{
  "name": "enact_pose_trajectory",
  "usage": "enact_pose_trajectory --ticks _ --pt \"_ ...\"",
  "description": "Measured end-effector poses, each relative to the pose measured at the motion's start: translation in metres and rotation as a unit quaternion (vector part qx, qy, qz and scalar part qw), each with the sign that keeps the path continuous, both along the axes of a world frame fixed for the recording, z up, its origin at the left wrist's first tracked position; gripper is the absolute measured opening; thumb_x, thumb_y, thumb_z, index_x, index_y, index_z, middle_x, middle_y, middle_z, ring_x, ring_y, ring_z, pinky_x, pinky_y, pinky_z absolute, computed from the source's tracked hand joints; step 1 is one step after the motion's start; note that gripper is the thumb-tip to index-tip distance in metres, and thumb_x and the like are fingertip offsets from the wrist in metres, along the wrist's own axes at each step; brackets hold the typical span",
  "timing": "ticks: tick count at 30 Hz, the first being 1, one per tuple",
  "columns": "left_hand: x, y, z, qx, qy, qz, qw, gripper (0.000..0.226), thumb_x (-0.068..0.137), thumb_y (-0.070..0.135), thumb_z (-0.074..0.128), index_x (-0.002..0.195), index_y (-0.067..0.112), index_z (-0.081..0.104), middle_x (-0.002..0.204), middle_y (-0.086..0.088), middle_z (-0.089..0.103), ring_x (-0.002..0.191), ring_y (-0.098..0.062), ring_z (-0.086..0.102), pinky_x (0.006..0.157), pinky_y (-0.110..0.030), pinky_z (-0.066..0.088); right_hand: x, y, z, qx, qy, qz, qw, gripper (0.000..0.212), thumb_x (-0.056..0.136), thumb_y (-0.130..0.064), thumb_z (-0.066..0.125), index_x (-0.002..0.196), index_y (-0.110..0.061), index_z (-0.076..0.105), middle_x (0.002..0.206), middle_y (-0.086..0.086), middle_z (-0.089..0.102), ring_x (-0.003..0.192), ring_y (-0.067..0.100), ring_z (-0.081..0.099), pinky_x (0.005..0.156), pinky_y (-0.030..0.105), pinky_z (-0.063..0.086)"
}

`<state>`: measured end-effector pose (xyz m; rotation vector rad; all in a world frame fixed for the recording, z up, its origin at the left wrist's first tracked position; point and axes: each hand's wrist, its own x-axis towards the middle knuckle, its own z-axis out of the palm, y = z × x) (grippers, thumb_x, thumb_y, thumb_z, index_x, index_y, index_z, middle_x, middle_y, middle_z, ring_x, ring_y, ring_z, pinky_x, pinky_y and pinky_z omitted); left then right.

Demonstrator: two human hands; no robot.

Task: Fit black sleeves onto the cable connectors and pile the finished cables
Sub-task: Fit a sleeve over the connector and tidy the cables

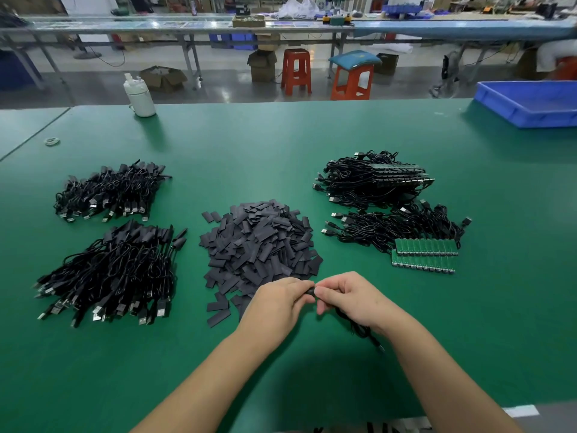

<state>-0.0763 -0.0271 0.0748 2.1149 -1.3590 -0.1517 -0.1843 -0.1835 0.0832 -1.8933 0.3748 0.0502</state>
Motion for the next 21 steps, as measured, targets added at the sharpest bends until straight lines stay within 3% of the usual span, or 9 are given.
enact_pose_trajectory --ticks 2,4,6,8,10,11,14,21 --pt "-0.0003 0.0007 -0.0002 0.005 0.003 -0.007 1.0 0.027 0.097 0.027 0.059 0.121 0.023 0.068 0.109 0.004 0.07 0.1 -0.013 0.064 0.09 -0.027 0.048 0.0002 0.0016 0.0026 0.0 0.004 0.009 1.0 0.028 0.102 -0.014 0.055 0.081 -0.014 0.074 0.071 -0.007 0.073 0.062 -0.004 0.058 0.065 0.01 0.043" --pt "0.0008 0.0 0.0 0.002 0.003 -0.005 1.0 0.025 0.096 0.025 0.06 0.118 0.023 0.069 0.105 0.004 0.07 0.098 -0.014 0.064 0.089 -0.028 0.048 0.0011 0.0022 0.0027 0.0 0.004 0.008 1.0 0.024 0.102 -0.013 0.055 0.089 -0.012 0.075 0.089 0.004 0.078 0.083 0.006 0.069 0.082 0.013 0.048" --pt "0.0023 -0.0008 -0.0003 0.001 -0.001 0.002 1.0 0.023 0.095 0.024 0.061 0.116 0.022 0.07 0.103 0.004 0.07 0.096 -0.015 0.064 0.088 -0.029 0.048 0.0012 0.0014 0.0016 -0.002 0.006 -0.002 1.0 0.022 0.102 -0.014 0.054 0.096 -0.014 0.075 0.095 0.002 0.078 0.093 0.01 0.071 0.087 0.014 0.048" --pt "0.0035 0.0001 -0.0017 0.005 -0.013 0.006 1.0 0.023 0.095 0.025 0.061 0.116 0.021 0.069 0.103 0.003 0.07 0.096 -0.016 0.063 0.086 -0.029 0.048 0.0001 -0.0011 0.0013 -0.024 0.021 -0.011 0.999 0.021 0.102 -0.018 0.055 0.101 -0.016 0.076 0.087 -0.009 0.078 0.076 0.008 0.068 0.075 0.016 0.046" --pt "0.0038 0.0017 -0.0036 0.012 -0.022 0.004 1.0 0.023 0.096 0.028 0.06 0.117 0.021 0.068 0.103 0.003 0.07 0.095 -0.017 0.063 0.084 -0.03 0.048 -0.0021 -0.0022 0.0006 -0.066 0.033 -0.002 0.997 0.023 0.102 -0.021 0.055 0.095 -0.02 0.077 0.062 -0.02 0.068 0.048 0.005 0.043 0.052 0.019 0.036" --pt "0.0035 0.0021 -0.0046 0.014 -0.024 0.002 1.0 0.023 0.096 0.029 0.059 0.117 0.022 0.067 0.103 0.002 0.069 0.094 -0.017 0.063 0.084 -0.03 0.048 -0.0026 -0.002 0.0 -0.087 0.034 0.003 0.996 0.025 0.102 -0.022 0.055 0.091 -0.021 0.078 0.052 -0.02 0.06 0.043 0.004 0.033 0.046 0.02 0.029" --pt "0.002 0.0007 -0.0071 0.019 -0.028 0.001 0.999 0.025 0.097 0.03 0.058 0.119 0.022 0.066 0.103 0.001 0.068 0.095 -0.02 0.063 0.084 -0.031 0.048 -0.0027 0.0003 0.0005 -0.129 0.032 0.005 0.991 0.03 0.101 -0.025 0.055 0.081 -0.021 0.077 0.045 -0.011 0.045 0.042 0.006 0.027 0.045 0.024 0.025" --pt "0.0002 -0.0012 -0.01 0.047 -0.056 -0.001 0.997 0.029 0.099 0.031 0.054 0.124 0.02 0.063 0.111 0.0 0.067 0.096 -0.026 0.065 0.084 -0.039 0.05 -0.0021 0.0041 0.0031 -0.15 0.048 -0.003 0.987 0.033 0.101 -0.025 0.054 0.074 -0.021 0.073 0.042 -0.012 0.044 0.041 0.007 0.029 0.044 0.023 0.026"
